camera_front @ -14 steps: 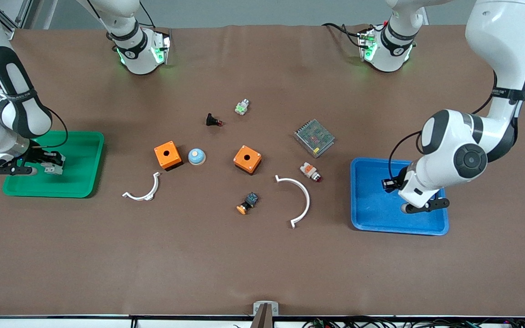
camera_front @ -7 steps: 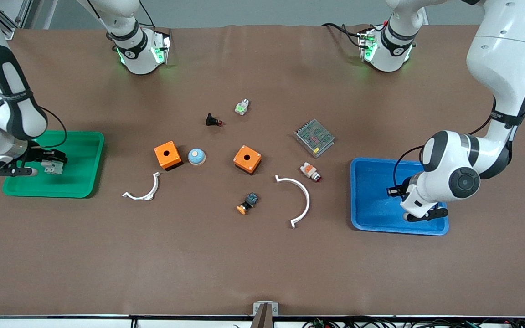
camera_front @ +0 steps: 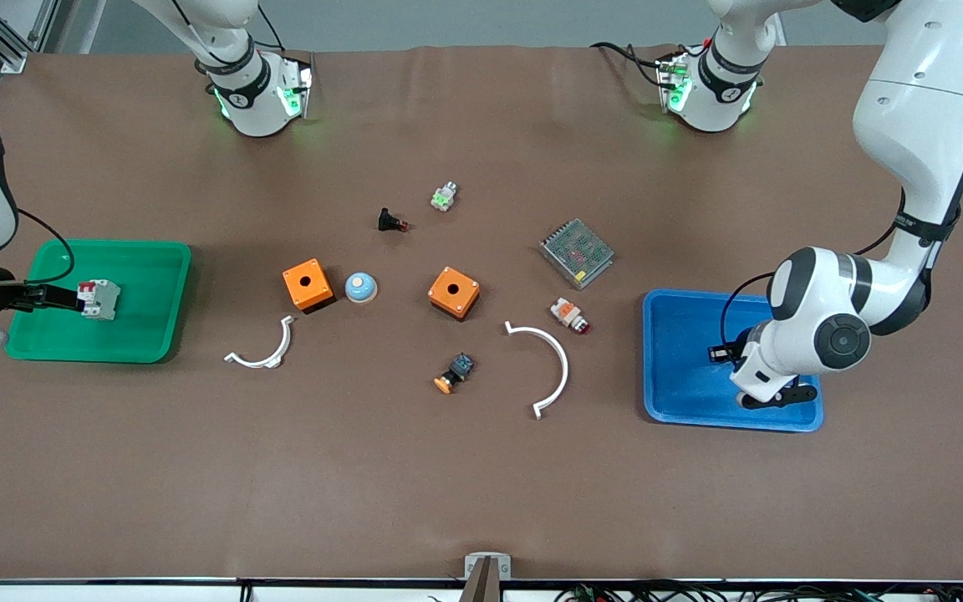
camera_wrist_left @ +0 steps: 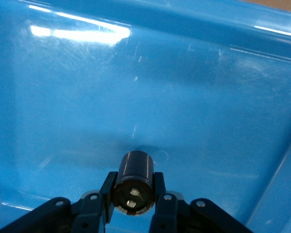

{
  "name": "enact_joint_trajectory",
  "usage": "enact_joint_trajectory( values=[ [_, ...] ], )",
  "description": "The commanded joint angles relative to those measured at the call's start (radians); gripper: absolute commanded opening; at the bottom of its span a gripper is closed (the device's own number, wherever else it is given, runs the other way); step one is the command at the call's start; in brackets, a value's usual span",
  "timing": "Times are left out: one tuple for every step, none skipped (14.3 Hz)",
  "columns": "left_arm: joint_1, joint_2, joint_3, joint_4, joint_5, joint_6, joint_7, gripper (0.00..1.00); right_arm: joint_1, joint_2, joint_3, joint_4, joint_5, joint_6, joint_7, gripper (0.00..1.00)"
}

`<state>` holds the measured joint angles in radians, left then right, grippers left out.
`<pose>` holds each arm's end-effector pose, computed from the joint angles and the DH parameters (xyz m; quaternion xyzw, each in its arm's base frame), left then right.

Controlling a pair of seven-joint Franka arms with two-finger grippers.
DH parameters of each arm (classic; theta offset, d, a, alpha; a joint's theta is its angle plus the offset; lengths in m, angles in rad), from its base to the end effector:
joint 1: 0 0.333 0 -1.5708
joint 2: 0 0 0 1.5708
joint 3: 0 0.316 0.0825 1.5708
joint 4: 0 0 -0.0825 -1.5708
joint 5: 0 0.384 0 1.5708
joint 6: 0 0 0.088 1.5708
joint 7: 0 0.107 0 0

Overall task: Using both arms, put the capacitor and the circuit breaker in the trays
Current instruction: 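Lower the breaker into the green tray while the left gripper lowers the capacitor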

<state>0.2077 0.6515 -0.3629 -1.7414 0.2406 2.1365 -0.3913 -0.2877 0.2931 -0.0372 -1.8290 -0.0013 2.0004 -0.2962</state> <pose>0.6385 -0.0724 0.2055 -0.9925 -0.0651 0.1027 0.0107 0.5832 -0.1951 0.3641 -0.9980 0.0136 0.0596 0.0129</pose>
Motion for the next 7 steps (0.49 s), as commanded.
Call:
enact_joint_trajectory(
  values=[
    [0.007,0.019,-0.01,0.014,0.023,0.006,-0.006,0.27,0.099,-0.054,-0.003,0.008,-0.012,-0.057,0.124,1.0],
    [0.007,0.02,-0.01,0.014,0.023,0.006,-0.006,0.28,0.134,-0.074,-0.003,0.008,-0.012,-0.086,0.178,1.0],
    [0.007,0.022,-0.01,0.014,0.025,0.006,-0.006,0.32,0.16,-0.09,-0.003,0.008,-0.012,-0.107,0.195,1.0],
    [0.012,0.023,-0.01,0.014,0.023,0.006,0.0,0.42,0.182,-0.107,-0.003,0.01,-0.011,-0.129,0.196,1.0],
    [0.015,0.022,-0.01,0.016,0.023,0.006,-0.001,0.7,0.189,-0.123,-0.001,0.011,-0.008,-0.146,0.197,1.0],
    [0.015,0.017,-0.01,0.017,0.023,0.002,0.0,1.0,0.197,-0.137,0.0,0.019,-0.005,-0.17,0.197,1.0],
    [0.018,0.008,-0.01,0.019,0.023,-0.003,0.0,1.0,0.211,-0.15,0.0,0.033,0.001,-0.205,0.197,1.0]
  ],
)
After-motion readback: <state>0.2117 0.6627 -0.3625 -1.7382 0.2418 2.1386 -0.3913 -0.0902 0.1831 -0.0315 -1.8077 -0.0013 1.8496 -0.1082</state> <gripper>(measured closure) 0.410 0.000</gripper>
